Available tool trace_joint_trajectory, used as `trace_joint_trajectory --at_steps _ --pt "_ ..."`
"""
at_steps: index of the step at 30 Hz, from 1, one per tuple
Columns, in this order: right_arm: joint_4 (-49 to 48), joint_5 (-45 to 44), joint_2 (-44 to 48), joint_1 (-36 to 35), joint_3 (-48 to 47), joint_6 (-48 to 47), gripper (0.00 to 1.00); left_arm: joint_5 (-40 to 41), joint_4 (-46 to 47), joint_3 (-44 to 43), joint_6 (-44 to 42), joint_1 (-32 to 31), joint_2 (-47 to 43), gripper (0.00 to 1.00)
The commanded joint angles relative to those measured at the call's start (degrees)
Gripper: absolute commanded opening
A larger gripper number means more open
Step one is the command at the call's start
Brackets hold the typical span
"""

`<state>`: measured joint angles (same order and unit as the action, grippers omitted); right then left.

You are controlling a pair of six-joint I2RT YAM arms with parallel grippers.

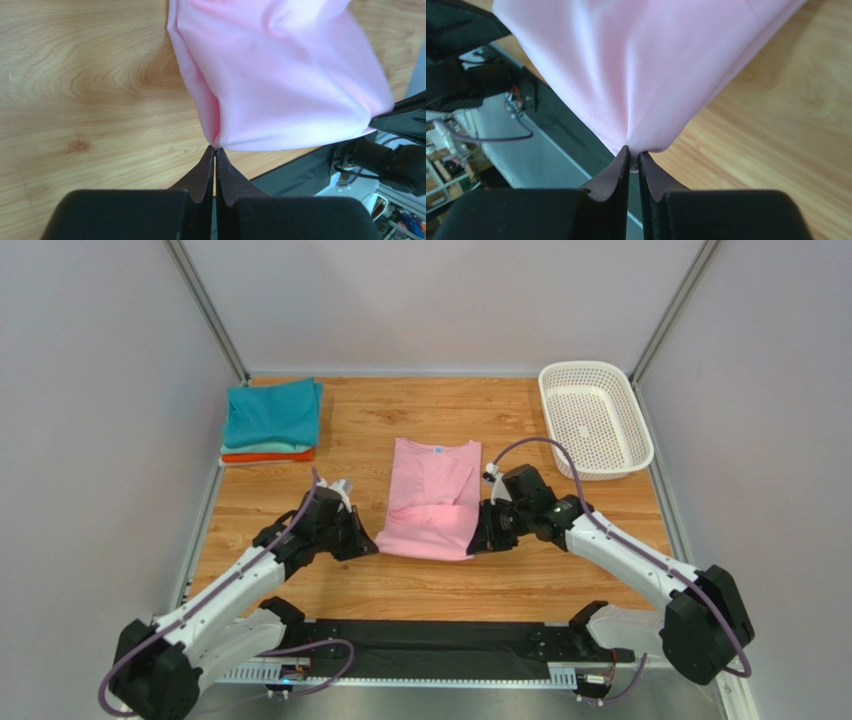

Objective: Fold and stack the t-shirts
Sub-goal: Fold the tshirt

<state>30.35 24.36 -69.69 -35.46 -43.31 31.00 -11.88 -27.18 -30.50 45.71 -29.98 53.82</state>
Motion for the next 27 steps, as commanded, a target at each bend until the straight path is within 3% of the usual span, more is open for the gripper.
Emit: trace_joint_trajectory --at_steps 1,5,12,19,27 --pt "8.32 9.55 5.07 -0.75 -2.57 -0.86 0.12 1.68 -8.83 -2.54 -1.94 -0.17 -8.54 0.0" --pt "11.82 16.76 7.99 -1.54 -5.02 -0.85 0.14 2.03 -12.63 -5.7 -1.86 -0.17 -16.27 0.0" --pt "12.19 22.83 10.45 -1.71 -6.0 0.98 0.11 4.31 -15.8 -10.54 -1.33 -0.17 -19.63 0.0" --pt "11.58 20.21 11.42 -1.28 -7.05 3.1 0.1 9.07 -14.75 -15.19 -1.85 -0.17 -15.95 0.0" --pt "11.14 18.97 9.84 3.55 -6.0 3.36 0.1 9.85 -11.67 -20.56 -3.09 -0.17 -5.14 0.0"
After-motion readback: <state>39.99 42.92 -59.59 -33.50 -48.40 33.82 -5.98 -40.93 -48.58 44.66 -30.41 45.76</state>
